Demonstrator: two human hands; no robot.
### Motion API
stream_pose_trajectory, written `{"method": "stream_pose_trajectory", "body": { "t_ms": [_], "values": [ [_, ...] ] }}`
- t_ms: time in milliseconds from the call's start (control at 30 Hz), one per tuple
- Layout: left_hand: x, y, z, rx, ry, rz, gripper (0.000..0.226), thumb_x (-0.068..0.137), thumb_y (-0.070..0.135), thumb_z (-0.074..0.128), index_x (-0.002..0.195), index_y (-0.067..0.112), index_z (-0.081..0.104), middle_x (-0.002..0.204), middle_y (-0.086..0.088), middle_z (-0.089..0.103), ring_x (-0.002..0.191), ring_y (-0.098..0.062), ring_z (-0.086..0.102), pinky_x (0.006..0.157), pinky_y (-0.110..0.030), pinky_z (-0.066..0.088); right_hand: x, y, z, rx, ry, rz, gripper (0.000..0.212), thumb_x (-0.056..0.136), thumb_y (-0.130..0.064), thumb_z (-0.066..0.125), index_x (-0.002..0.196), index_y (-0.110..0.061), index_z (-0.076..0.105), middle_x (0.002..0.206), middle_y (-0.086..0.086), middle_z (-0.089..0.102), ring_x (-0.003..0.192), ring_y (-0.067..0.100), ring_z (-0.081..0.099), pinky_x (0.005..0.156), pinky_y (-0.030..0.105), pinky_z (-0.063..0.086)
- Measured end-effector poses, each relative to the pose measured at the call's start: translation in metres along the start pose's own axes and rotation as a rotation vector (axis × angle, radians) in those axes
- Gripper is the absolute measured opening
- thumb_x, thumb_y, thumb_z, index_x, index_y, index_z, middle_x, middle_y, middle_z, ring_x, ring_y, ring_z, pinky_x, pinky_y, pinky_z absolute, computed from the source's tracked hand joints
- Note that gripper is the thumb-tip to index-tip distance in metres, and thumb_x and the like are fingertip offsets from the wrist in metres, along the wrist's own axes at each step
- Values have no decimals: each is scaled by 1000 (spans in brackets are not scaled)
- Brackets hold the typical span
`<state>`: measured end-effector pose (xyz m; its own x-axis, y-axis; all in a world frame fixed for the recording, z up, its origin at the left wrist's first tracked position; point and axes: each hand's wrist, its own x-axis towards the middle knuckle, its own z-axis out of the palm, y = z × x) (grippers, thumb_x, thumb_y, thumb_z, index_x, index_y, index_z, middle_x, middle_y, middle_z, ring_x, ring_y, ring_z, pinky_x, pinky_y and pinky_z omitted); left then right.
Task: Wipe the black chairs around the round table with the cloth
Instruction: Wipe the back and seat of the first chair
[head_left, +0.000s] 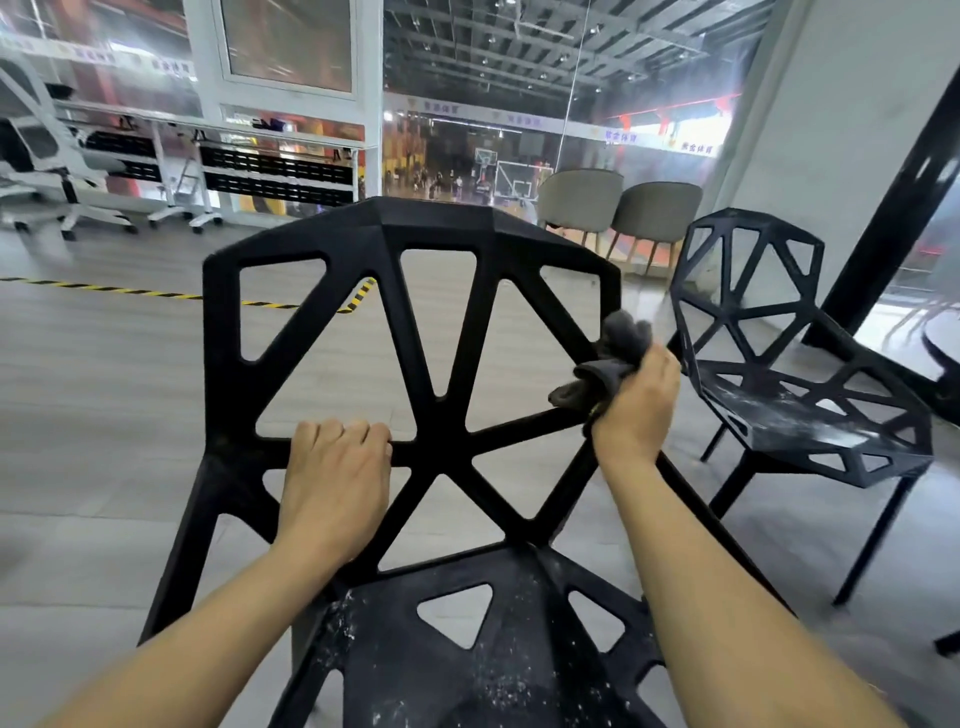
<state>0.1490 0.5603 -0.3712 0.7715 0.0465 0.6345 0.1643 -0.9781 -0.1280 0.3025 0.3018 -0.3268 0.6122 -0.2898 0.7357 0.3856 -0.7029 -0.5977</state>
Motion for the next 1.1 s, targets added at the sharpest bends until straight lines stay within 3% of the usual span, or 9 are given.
{"method": "stream_pose_trajectory", "body": {
  "t_ms": [100,233,333,400,500,667,867,967,1100],
  "values": [
    [-1,-1,1,11,-6,17,32,98,27,33,89,19,62,74,2,58,72,-28,51,74,-41,29,6,-8,-6,77,24,29,48,94,6,42,141,-3,51,137,18,50,127,32,48,109,33,38],
    [-3,-2,2,27,4,-2,27,101,22,37,89,21,61,76,2,59,74,-27,52,74,-41,27,-30,-33,21,69,-19,-358,45,96,6,46,139,-3,57,142,17,53,133,31,45,118,37,33],
    [-1,-2,2,15,-2,-5,17,100,24,48,89,21,61,76,3,60,75,-27,53,75,-40,25,-83,-29,42,-54,-175,-528,24,89,-7,66,112,-9,70,122,11,63,110,33,57,100,40,44],
    [-1,-1,1,16,-9,-12,17,100,26,48,89,22,60,76,4,61,76,-27,53,75,-40,24,-88,-37,45,-7,-213,-475,20,89,-15,58,104,-13,71,113,7,65,100,32,57,93,38,43],
    [-2,-2,3,1,8,-7,15,100,26,48,90,21,60,78,3,60,77,-27,52,77,-40,26,-87,-52,35,118,-187,-377,39,94,-10,38,114,-10,70,114,8,65,101,31,54,93,44,47],
    [-2,-1,7,-6,15,-5,18,101,26,44,91,23,58,80,4,61,79,-26,52,78,-40,26,-107,-53,37,35,-184,-334,43,90,-8,40,129,-8,60,122,10,60,107,33,54,98,43,44],
    [-1,-2,6,5,49,-1,14,99,24,49,91,21,60,80,2,59,78,-28,51,75,-40,25,-118,-55,32,69,-246,-348,40,92,-13,38,123,-7,62,115,11,61,102,33,52,89,44,42],
    [-2,-3,6,5,56,-13,13,98,23,51,90,21,60,78,2,57,77,-27,49,76,-40,25,-86,-70,20,194,-139,-342,36,89,-9,40,116,-5,64,106,12,62,95,34,53,86,48,45],
    [-4,-3,9,-2,48,-8,7,95,22,55,90,21,59,78,2,57,78,-27,50,77,-40,25,-72,-106,33,228,-144,-482,47,95,-1,47,140,-7,54,136,10,57,123,27,49,107,40,39]
  ]
}}
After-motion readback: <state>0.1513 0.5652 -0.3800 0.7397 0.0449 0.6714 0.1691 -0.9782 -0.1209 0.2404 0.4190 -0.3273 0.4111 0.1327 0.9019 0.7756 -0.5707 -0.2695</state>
